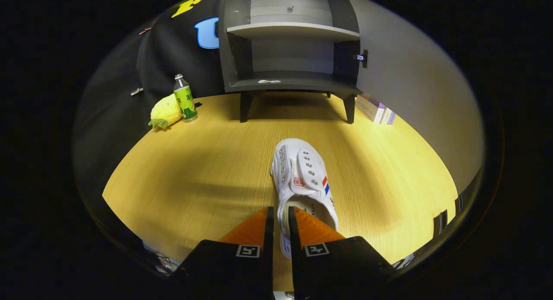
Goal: Open the shoe cabinet door, grab the shoes and put them into the shoe cabinet, then close the shoe cabinet door.
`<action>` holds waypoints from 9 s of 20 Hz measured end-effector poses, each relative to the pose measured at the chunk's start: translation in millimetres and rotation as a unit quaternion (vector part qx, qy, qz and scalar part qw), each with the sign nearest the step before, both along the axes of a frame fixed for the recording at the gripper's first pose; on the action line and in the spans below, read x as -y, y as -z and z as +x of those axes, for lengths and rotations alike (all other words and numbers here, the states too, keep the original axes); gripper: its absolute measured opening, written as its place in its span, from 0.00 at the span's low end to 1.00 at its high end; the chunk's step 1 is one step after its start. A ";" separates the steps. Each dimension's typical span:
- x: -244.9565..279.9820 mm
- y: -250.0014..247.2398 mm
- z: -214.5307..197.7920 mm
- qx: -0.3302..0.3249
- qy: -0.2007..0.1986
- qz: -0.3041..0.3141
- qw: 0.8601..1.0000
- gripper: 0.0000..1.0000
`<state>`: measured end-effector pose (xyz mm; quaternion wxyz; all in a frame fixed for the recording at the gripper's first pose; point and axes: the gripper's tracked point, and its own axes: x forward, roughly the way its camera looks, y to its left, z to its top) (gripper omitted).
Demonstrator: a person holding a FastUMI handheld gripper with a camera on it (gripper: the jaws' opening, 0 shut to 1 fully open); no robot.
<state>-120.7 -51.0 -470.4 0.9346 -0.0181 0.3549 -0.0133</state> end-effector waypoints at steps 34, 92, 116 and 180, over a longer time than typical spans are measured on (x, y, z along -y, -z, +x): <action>11.3 -1.6 46.8 0.005 0.019 -0.006 1.000 0.05; 0.8 -291.3 480.5 0.105 -0.008 -0.054 0.993 0.05; -19.1 -406.1 330.2 0.223 0.026 -0.027 0.974 0.92; 197.0 -501.5 8.7 0.358 0.026 -0.003 0.933 0.97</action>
